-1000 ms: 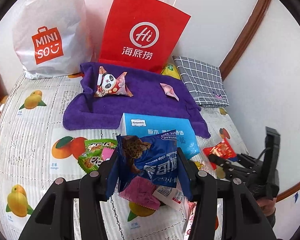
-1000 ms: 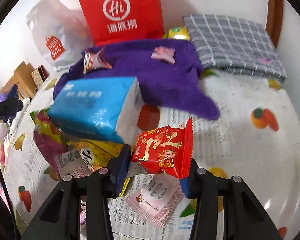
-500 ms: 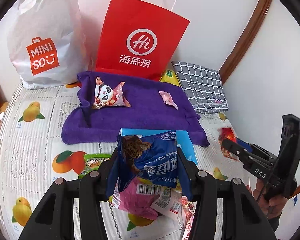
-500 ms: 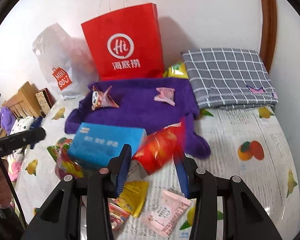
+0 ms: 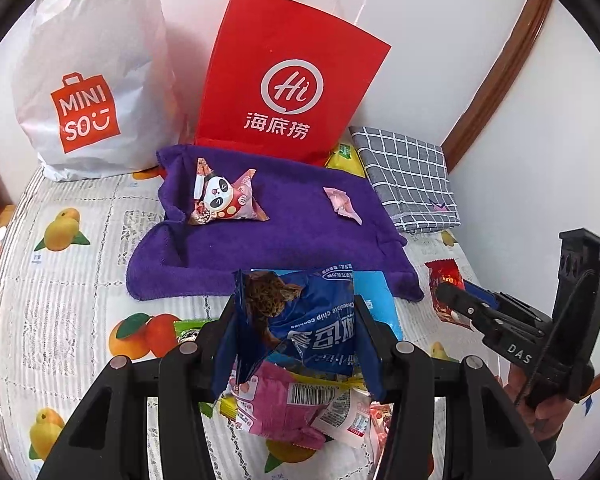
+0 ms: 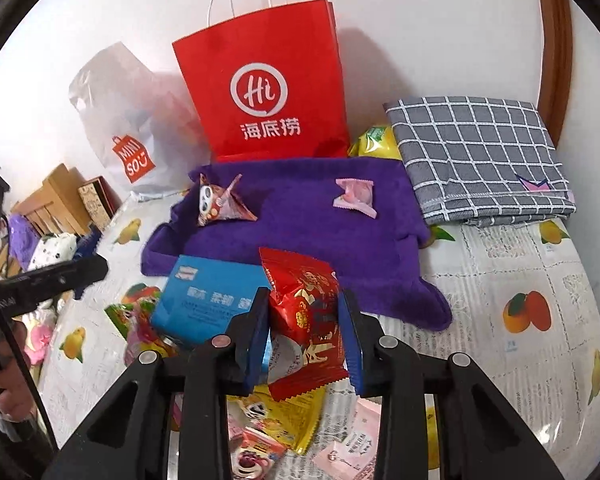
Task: Organize snacks
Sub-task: 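Carry the blue chip bag with the left tool while the right tool carries the red packet to the towel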
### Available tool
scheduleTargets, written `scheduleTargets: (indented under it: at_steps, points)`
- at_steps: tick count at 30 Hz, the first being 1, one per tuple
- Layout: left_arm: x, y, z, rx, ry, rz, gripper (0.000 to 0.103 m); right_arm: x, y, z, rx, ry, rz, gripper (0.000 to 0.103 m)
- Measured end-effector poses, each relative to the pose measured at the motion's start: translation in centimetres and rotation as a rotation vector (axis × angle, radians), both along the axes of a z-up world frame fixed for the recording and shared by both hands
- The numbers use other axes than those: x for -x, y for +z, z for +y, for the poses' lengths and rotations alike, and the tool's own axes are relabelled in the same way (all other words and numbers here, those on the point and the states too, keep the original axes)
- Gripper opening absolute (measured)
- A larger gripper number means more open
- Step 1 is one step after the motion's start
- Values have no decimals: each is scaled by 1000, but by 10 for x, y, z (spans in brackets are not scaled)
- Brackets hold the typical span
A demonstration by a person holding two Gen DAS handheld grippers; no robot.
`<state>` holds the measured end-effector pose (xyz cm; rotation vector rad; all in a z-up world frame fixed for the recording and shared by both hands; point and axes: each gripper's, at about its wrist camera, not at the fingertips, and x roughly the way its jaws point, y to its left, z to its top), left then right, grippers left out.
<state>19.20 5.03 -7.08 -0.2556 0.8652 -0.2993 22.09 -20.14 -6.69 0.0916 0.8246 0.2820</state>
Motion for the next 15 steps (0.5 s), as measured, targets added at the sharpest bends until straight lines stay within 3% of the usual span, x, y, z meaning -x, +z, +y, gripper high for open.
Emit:
scheduleTargets:
  at_steps: [15]
  points:
    - [-22,9,-6,-19,-8,4,49,-10,26,38,-70,103,-43,34]
